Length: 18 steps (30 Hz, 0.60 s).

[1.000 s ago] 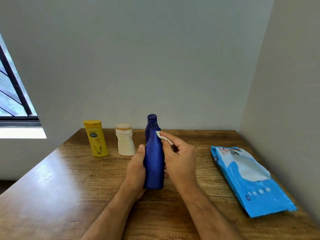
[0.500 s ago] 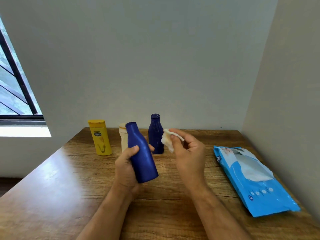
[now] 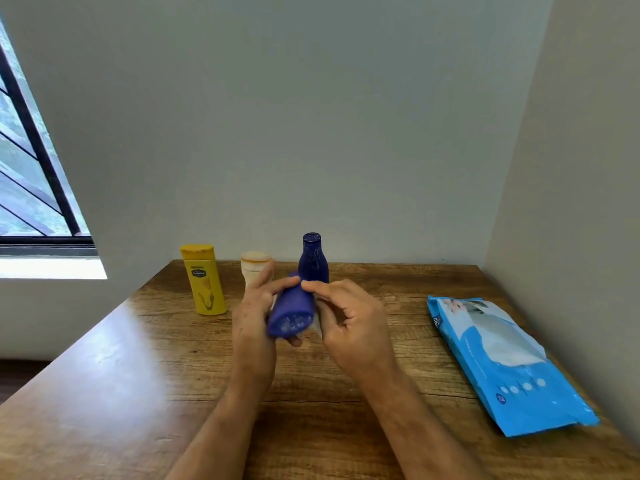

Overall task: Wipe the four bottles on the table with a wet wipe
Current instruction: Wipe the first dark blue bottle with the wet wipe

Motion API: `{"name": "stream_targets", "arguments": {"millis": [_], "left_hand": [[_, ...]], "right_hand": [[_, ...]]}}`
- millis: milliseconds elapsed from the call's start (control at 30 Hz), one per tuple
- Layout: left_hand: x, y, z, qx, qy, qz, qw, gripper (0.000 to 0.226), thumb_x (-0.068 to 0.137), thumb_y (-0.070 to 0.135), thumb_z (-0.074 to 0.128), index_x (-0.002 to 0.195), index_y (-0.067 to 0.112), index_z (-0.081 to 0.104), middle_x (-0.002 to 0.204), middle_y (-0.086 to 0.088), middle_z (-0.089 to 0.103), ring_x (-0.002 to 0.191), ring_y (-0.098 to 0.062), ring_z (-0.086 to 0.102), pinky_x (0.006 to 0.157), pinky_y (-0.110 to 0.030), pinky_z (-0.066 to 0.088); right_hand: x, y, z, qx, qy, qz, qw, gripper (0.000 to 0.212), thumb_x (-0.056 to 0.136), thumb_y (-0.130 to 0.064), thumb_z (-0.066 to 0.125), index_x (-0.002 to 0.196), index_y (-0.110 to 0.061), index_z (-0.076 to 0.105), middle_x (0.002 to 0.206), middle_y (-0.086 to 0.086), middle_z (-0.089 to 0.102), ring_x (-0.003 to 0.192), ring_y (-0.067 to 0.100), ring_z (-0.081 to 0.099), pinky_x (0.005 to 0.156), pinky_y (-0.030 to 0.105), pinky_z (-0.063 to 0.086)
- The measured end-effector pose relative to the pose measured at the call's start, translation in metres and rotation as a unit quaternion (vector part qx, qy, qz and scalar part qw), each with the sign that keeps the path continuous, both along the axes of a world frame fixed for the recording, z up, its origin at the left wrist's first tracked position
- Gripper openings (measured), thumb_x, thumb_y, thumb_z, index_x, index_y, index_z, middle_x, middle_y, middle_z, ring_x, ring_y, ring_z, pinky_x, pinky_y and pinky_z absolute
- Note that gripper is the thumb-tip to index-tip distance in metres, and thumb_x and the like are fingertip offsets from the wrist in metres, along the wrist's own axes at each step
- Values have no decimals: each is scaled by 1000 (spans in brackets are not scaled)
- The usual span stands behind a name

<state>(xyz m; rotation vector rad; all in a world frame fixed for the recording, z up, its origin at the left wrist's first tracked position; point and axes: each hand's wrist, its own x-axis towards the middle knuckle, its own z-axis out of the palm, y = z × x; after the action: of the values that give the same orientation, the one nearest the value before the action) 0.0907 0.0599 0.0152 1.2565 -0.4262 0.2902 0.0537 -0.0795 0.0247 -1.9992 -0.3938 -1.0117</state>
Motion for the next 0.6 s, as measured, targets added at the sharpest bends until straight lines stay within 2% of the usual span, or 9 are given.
{"name": "stream_targets", "arguments": {"millis": [33, 67, 133, 200, 267, 333, 433, 533, 600], "left_hand": [[1, 3, -1, 14, -16, -18, 1000, 42, 93, 23, 37, 113, 12, 73, 134, -3, 64, 95, -30, 72, 52, -26, 55], [0, 4, -2, 31, -33, -30, 999, 43, 88, 17, 38, 114, 9, 70, 120, -11, 71, 83, -31, 72, 46, -26, 52], [-3, 4, -5, 83, -66, -17, 994, 40, 78, 8, 44, 109, 9, 68, 91, -11, 75, 64, -24, 68, 44, -28, 49], [-5, -1, -8, 170, -120, 40, 977, 30, 77, 12, 54, 103, 20, 67, 79, -1, 70, 58, -16, 59, 48, -30, 47], [-1, -4, -11, 213, -149, 53, 964, 31, 81, 28, 62, 111, 23, 64, 86, 4, 67, 70, -17, 62, 58, -32, 52], [0, -5, -10, 208, -139, 49, 967, 42, 84, 40, 67, 118, 18, 62, 101, 0, 67, 92, -22, 67, 75, -33, 57], [-2, -7, -7, 185, -92, 50, 977, 45, 84, 47, 75, 117, 22, 58, 106, 1, 68, 101, -21, 69, 81, -30, 58], [-4, -10, -6, 163, -84, 67, 981, 38, 86, 25, 74, 117, 24, 52, 102, 14, 67, 98, -8, 68, 80, -20, 56], [-2, -10, -6, 171, -100, 104, 975, 45, 87, 6, 74, 112, 31, 48, 103, 9, 63, 98, -6, 65, 81, -18, 54]], "right_hand": [[0, 1, 0, 2, 2, -5, 1000, 33, 92, -3, 65, 122, -17, 70, 112, -5, 69, 105, 2, 64, 91, 18, 53], [-1, 1, 0, 9, 6, -9, 1000, 33, 93, -4, 65, 122, -18, 70, 111, -5, 69, 105, 2, 63, 91, 16, 53], [-2, 3, 1, 38, 24, -16, 999, 34, 92, -4, 65, 122, -19, 70, 108, -7, 67, 104, 1, 63, 87, 13, 52], [-1, 0, 3, 71, 43, -25, 996, 34, 91, -3, 65, 120, -19, 71, 105, -8, 66, 102, 1, 63, 83, 12, 53], [0, -3, 5, 76, 64, -20, 995, 32, 90, -2, 67, 118, -18, 73, 104, -10, 68, 101, 2, 65, 84, 16, 55], [-2, -3, 7, 69, 80, 2, 994, 31, 89, -2, 68, 114, -20, 74, 105, -10, 70, 100, 1, 66, 84, 15, 55], [-5, 6, 10, 143, 129, 59, 979, 33, 91, -2, 65, 113, -25, 73, 107, -11, 72, 100, 0, 68, 83, 19, 58], [-5, 8, 15, 248, 124, 33, 960, 32, 90, -6, 70, 113, -28, 71, 102, -14, 72, 93, 1, 70, 75, 23, 61], [-6, 2, 19, 257, 81, -12, 963, 25, 88, -10, 73, 107, -26, 72, 99, -13, 72, 92, 3, 70, 71, 20, 59]]}}
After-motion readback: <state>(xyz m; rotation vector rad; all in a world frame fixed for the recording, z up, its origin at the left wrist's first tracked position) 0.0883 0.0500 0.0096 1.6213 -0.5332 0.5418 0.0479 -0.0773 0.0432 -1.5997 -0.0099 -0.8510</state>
